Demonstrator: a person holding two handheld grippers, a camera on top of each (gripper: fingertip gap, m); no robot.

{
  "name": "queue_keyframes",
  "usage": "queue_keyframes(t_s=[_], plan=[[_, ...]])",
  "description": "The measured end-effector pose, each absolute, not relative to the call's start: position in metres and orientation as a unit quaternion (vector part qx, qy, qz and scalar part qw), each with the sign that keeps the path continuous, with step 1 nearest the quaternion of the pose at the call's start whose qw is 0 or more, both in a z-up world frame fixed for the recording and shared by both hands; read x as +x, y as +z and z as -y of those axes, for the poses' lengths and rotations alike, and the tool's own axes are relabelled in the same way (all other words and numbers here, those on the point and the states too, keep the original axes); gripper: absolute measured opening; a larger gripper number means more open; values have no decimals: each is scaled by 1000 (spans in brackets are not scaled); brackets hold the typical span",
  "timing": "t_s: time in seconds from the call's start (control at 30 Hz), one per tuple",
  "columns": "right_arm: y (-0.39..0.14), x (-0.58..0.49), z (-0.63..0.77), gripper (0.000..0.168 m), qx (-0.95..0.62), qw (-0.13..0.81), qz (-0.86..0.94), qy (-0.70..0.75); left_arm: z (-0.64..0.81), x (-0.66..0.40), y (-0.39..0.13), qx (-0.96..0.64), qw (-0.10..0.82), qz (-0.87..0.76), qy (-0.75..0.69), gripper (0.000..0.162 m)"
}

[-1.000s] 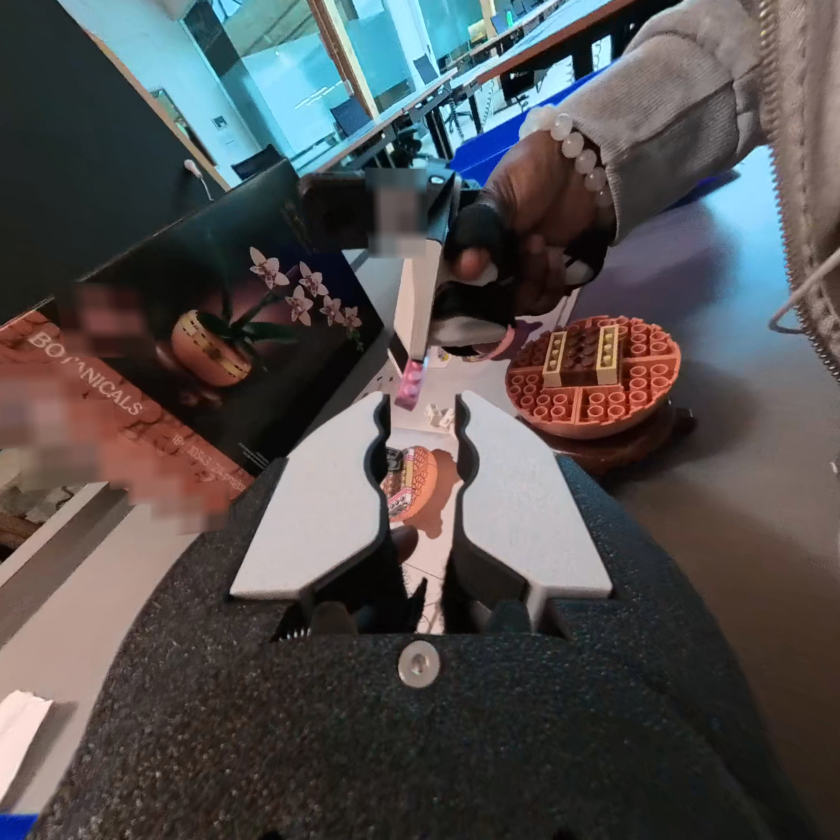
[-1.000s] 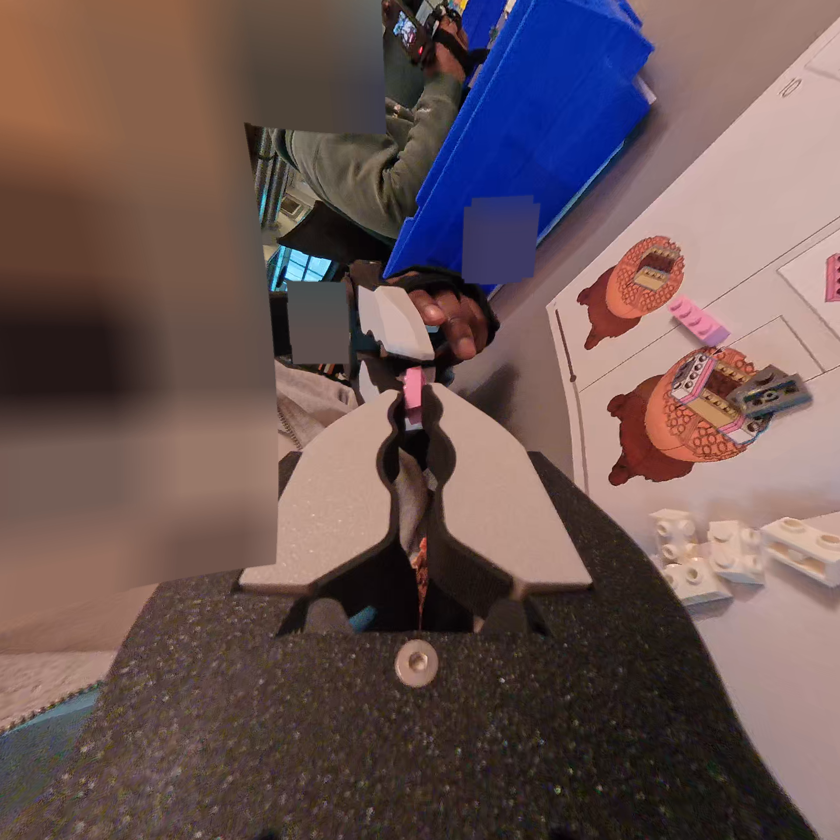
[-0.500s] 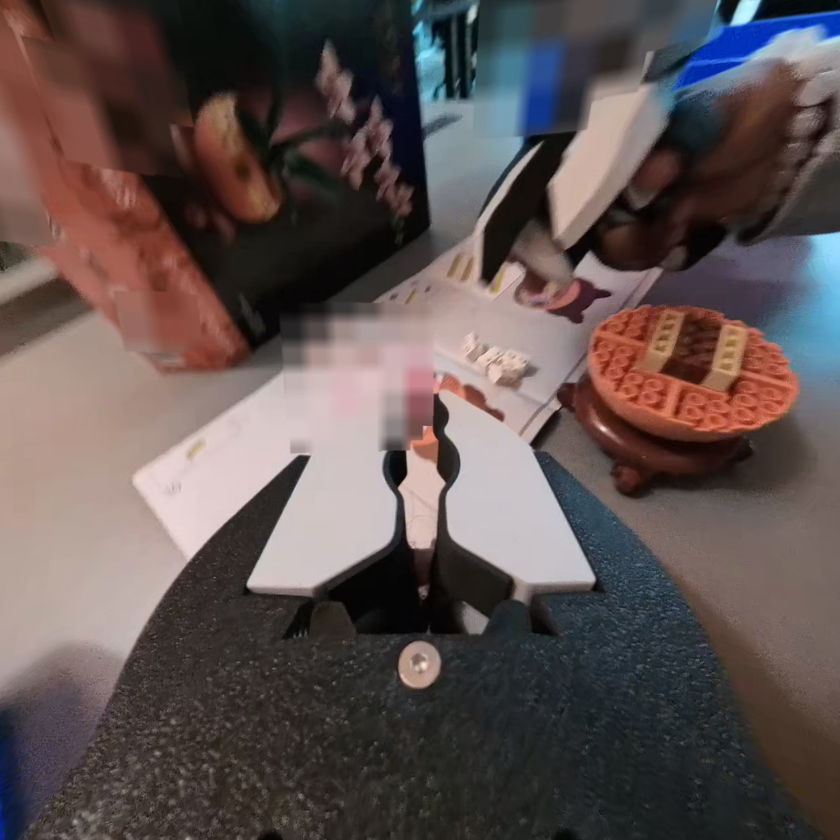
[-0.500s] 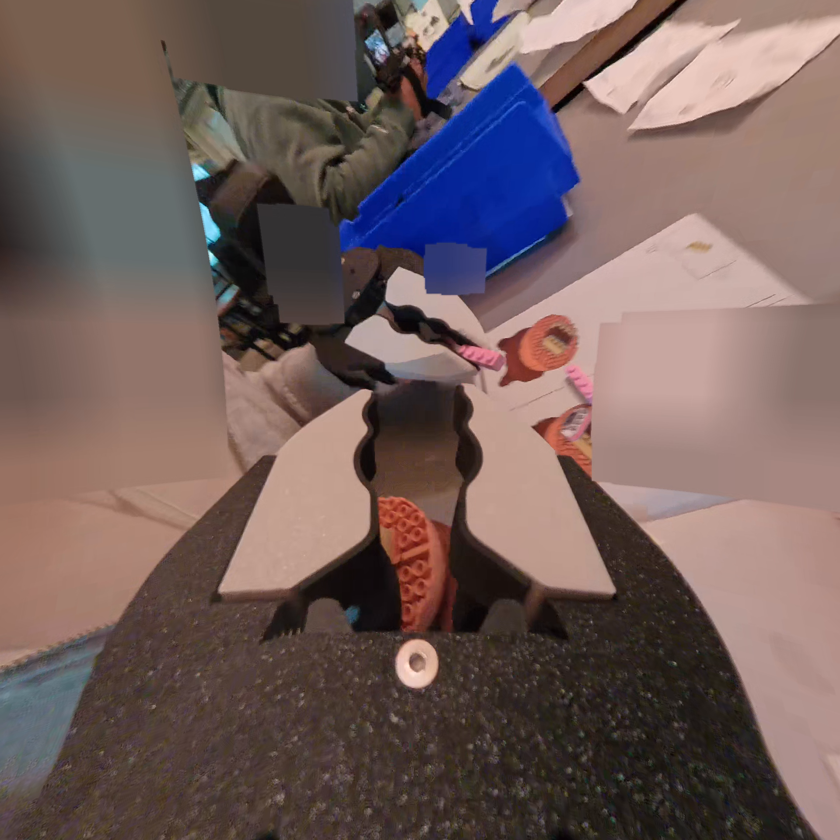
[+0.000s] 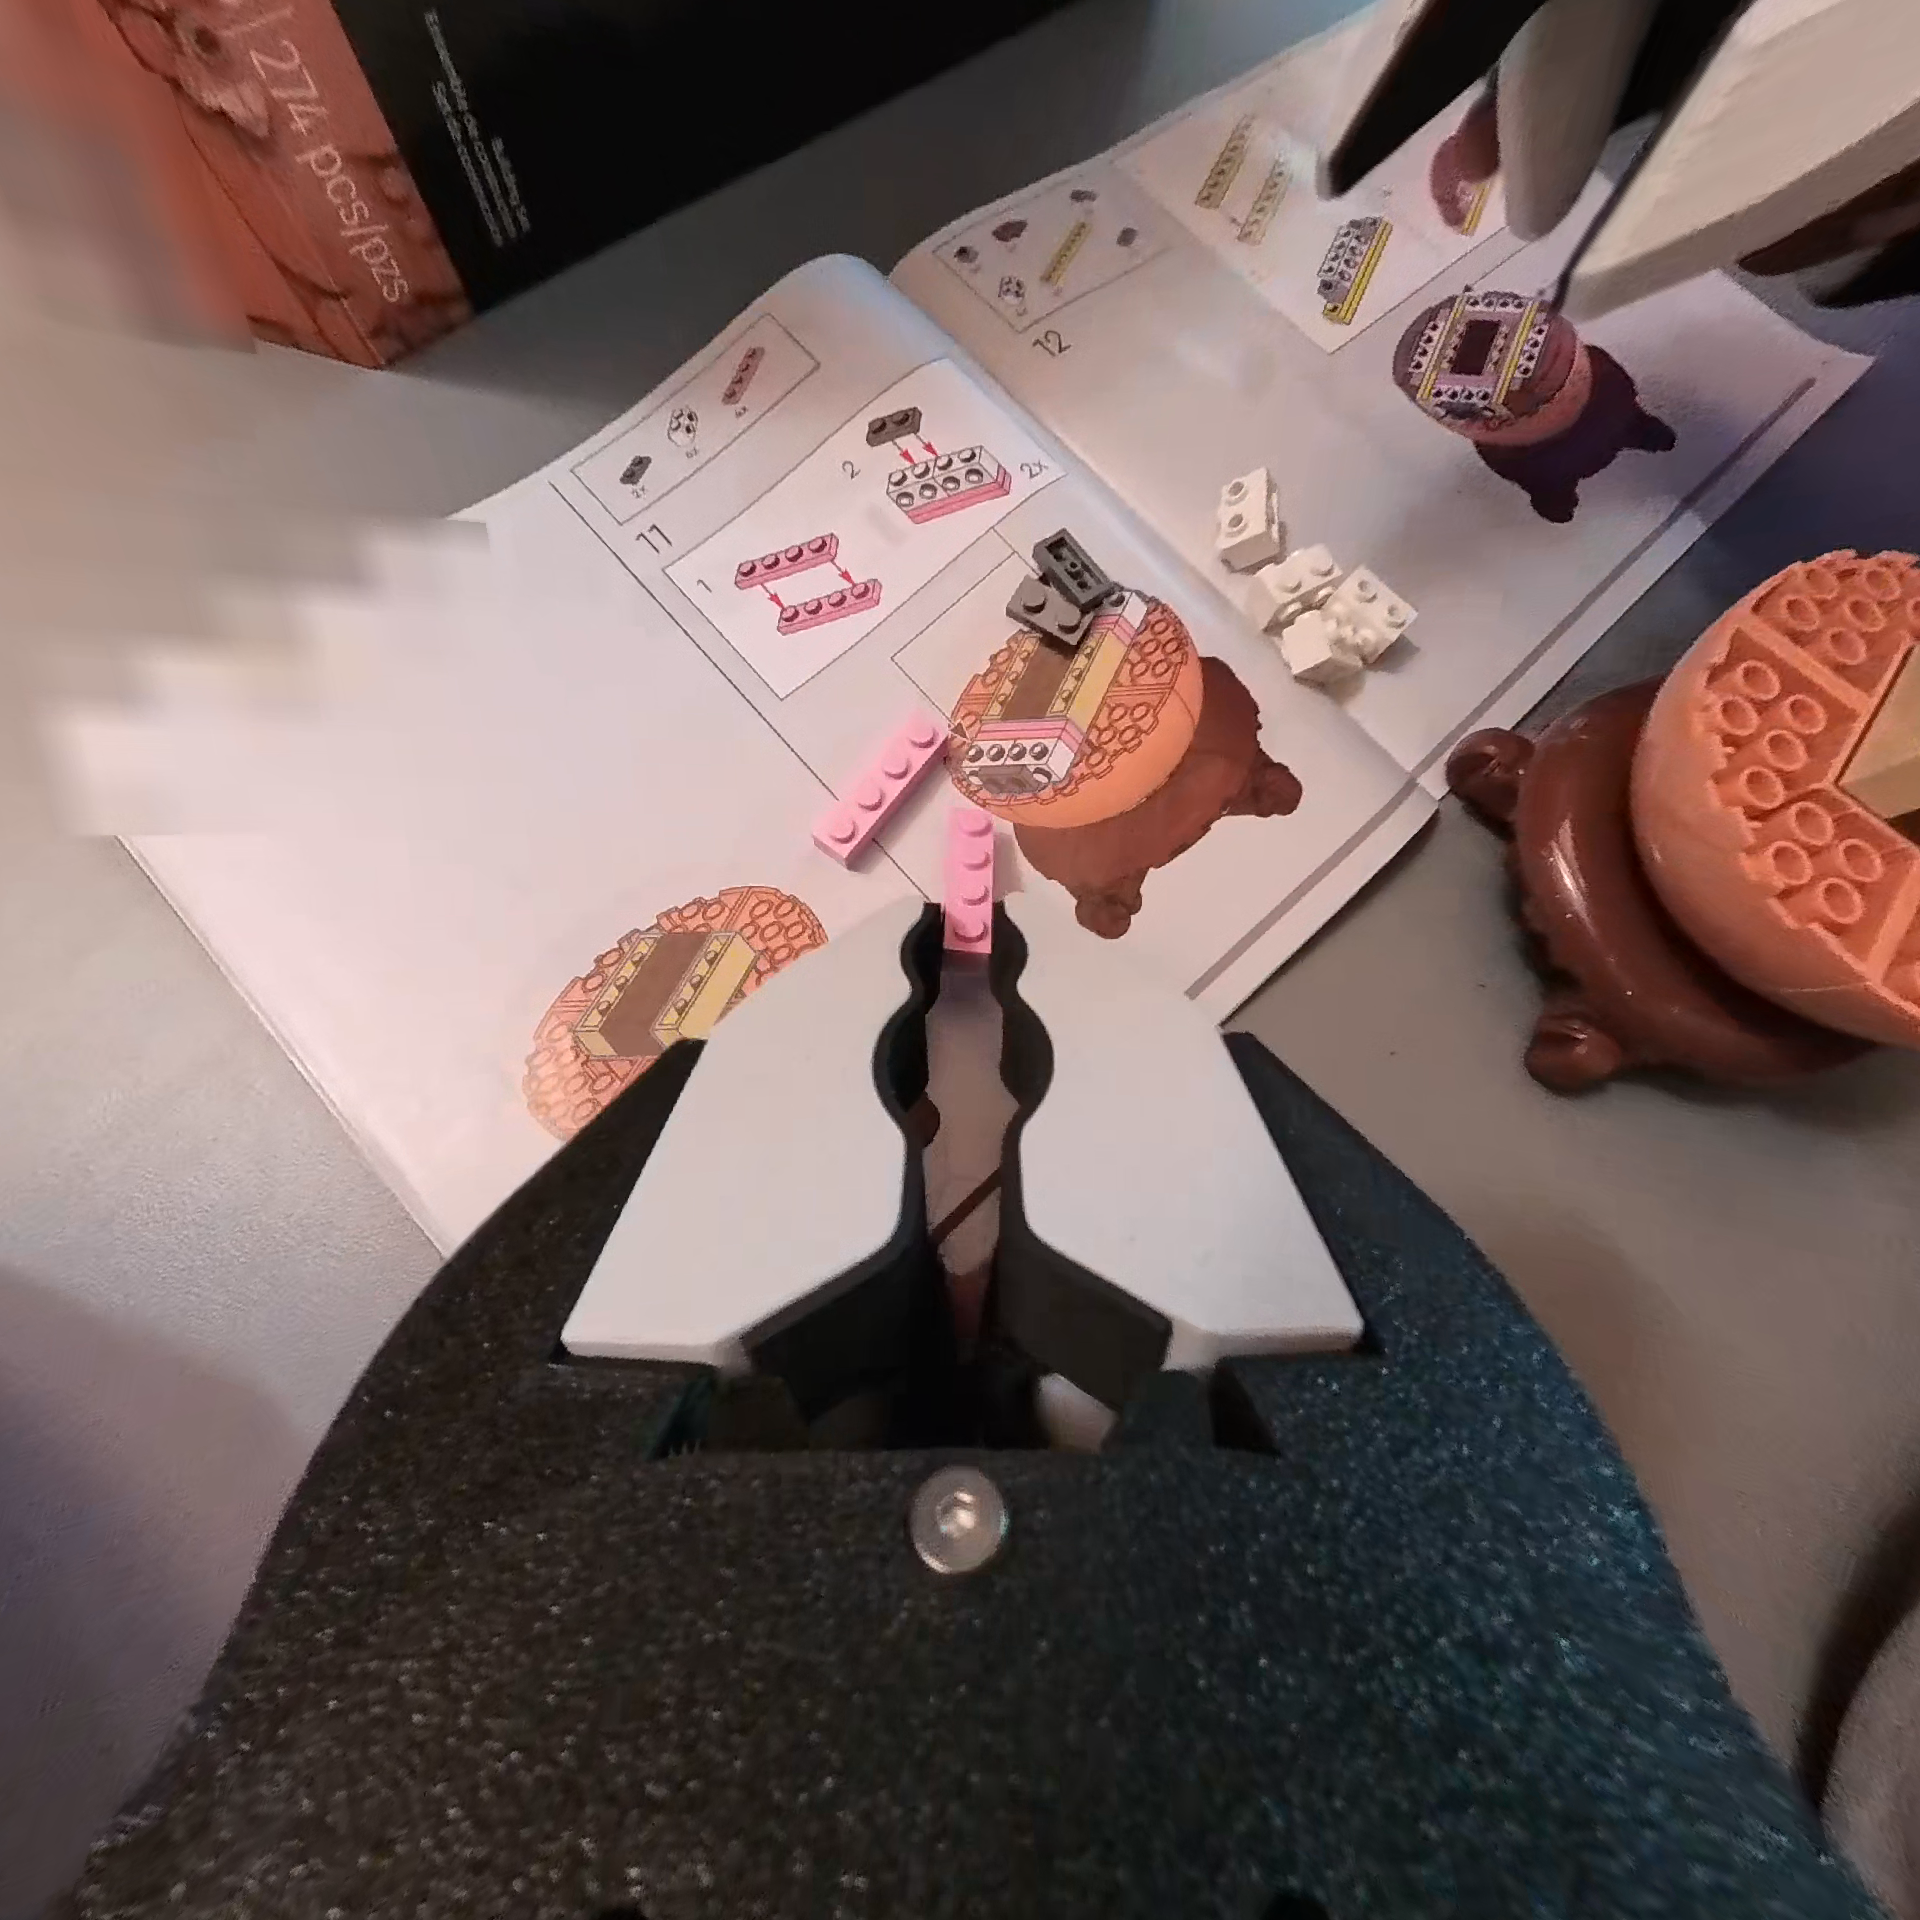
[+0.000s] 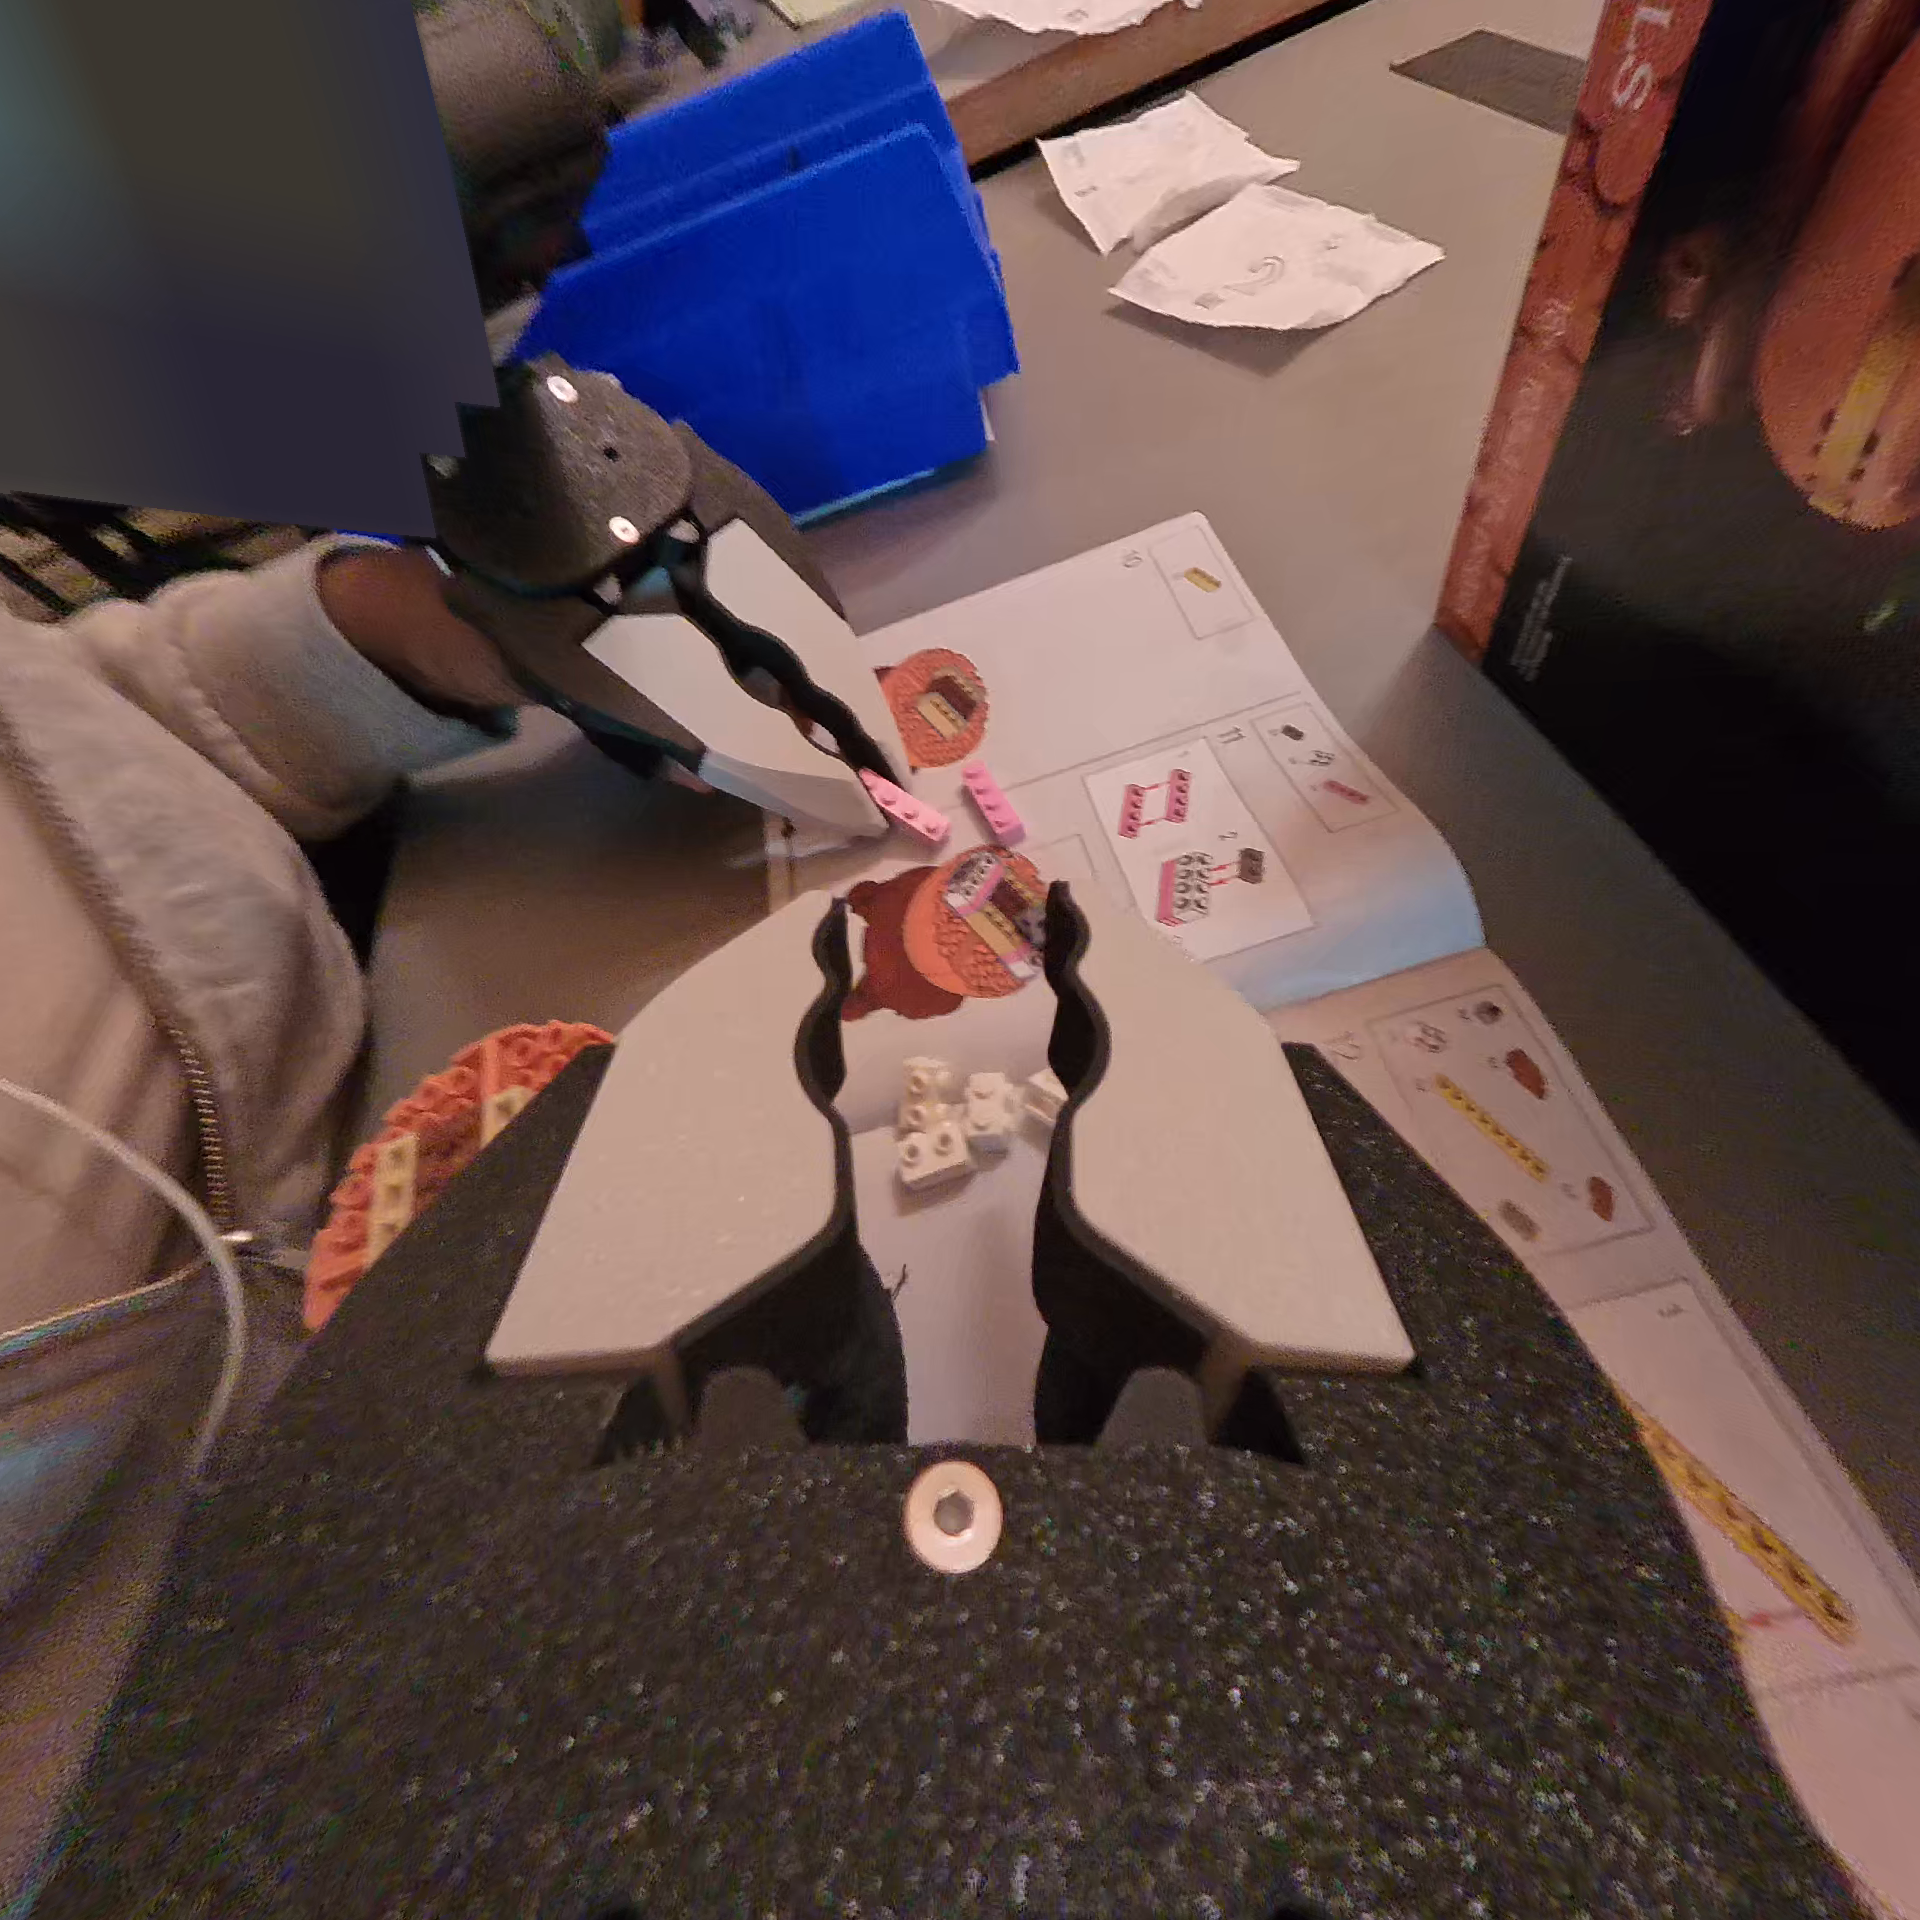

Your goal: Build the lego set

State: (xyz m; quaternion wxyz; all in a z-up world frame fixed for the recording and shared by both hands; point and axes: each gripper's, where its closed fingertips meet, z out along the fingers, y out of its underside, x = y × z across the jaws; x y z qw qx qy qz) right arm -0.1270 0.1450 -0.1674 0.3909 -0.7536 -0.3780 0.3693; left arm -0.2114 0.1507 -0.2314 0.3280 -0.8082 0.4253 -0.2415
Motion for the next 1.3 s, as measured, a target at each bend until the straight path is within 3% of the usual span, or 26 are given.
queue_keyframes(t_s=[0.17,0.37,0.4,0.53,0.67,0.83,1.03,1.17,1.3], plan=[[-173,-122,-156,59,-749,438,406,286,-149,-214,-234,-813,317,-424,-244,12],[-145,-123,-165,106,-700,527,358,322,-148,-214,-234,-813,314,-423,-250,22],[-144,-123,-163,103,-695,524,362,333,-147,-214,-233,-812,315,-423,-251,23],[-152,-122,-154,64,-689,495,421,322,-146,-215,-231,-806,324,-424,-257,18],[-170,-116,-149,62,-711,433,469,295,-148,-215,-234,-805,325,-429,-250,11],[-196,-101,-142,34,-732,368,520,243,-144,-209,-233,-791,326,-450,-256,7],[-215,-99,-142,25,-731,322,559,223,-133,-203,-232,-762,315,-494,-275,7],[-195,-121,-142,20,-697,339,574,264,-132,-204,-235,-763,303,-501,-273,13],[-187,-163,-138,25,-656,328,616,288,-131,-202,-230,-748,321,-509,-279,7]])
